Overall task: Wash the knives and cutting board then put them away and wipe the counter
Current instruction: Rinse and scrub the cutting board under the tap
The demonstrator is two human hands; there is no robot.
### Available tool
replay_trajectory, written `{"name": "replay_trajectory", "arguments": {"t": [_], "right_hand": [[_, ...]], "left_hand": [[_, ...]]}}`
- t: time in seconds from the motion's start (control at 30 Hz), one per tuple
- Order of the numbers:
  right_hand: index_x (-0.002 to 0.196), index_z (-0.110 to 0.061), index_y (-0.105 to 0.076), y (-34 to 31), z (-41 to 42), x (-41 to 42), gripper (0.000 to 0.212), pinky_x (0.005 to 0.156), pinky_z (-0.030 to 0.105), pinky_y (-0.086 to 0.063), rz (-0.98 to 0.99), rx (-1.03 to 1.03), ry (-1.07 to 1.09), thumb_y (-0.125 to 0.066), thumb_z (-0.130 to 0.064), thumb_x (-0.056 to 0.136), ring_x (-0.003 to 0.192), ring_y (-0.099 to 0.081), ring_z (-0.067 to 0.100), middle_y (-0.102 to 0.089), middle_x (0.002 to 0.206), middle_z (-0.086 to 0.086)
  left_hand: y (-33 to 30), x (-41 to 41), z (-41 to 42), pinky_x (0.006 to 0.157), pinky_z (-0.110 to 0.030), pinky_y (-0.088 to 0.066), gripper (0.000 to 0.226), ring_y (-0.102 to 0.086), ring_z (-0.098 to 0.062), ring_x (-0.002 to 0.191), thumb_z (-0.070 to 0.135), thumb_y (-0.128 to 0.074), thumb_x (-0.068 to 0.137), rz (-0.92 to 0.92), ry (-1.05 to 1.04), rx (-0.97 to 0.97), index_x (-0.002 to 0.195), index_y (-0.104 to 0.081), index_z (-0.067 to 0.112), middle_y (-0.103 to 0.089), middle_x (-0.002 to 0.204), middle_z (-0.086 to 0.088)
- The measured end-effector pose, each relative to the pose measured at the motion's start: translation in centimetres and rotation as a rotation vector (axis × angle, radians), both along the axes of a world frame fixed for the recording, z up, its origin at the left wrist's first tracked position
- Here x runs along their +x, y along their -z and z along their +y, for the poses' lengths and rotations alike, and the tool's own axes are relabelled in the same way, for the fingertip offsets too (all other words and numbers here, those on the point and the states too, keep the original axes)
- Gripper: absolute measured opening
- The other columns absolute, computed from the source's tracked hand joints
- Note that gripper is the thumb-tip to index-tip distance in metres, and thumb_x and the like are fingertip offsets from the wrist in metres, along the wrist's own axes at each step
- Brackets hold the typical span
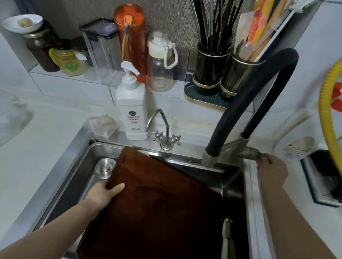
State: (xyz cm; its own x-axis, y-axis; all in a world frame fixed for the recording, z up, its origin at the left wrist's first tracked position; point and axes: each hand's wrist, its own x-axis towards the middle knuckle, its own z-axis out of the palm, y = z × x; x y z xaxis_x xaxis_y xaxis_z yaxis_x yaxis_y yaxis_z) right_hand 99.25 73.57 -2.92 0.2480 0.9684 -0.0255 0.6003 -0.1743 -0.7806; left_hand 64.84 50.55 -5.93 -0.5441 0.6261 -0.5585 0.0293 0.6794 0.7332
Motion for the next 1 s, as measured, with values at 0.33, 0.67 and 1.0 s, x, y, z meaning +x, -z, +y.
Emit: {"name": "replay_trajectory", "arguments": {"t": [0.33,0.67,1.0], "right_hand": [[0.112,0.005,-0.063,0.5,0.3,0.3,0.029,0.072,0.019,-0.029,0.008,0.013,0.011,-0.042,-0.005,0.095,0.106,-0.059,0.034,-0.066,0.109,0.024],[0.112,0.005,-0.063,0.7,0.4,0.4,0.030,0.081,0.023,-0.040,0.049,0.021,0.050,-0.040,-0.005,0.095,0.105,-0.060,0.033,-0.067,0.109,0.022],[0.107,0.002,-0.064,2.4,0.8,0.3,0.027,0.081,0.025,-0.043,0.121,-0.002,0.066,-0.047,-0.010,0.090,0.101,-0.061,0.037,-0.066,0.096,0.018]], "left_hand": [[0.1,-0.2,0.1,0.096,-0.045,-0.050,0.043,-0.065,-0.030,0.100,0.032,-0.067,0.086,0.008,0.012,-0.035,0.119,-0.062,0.005,-0.068,0.112,-0.014],[0.3,0.1,0.1,0.097,-0.043,-0.049,0.044,-0.063,-0.031,0.104,0.032,-0.066,0.087,0.026,-0.003,-0.027,0.120,-0.060,0.004,-0.066,0.116,-0.015],[0.4,0.3,0.1,0.090,-0.034,-0.048,0.041,-0.063,-0.030,0.103,0.029,-0.065,0.088,0.060,0.006,-0.010,0.120,-0.061,0.004,-0.066,0.116,-0.015]]}}
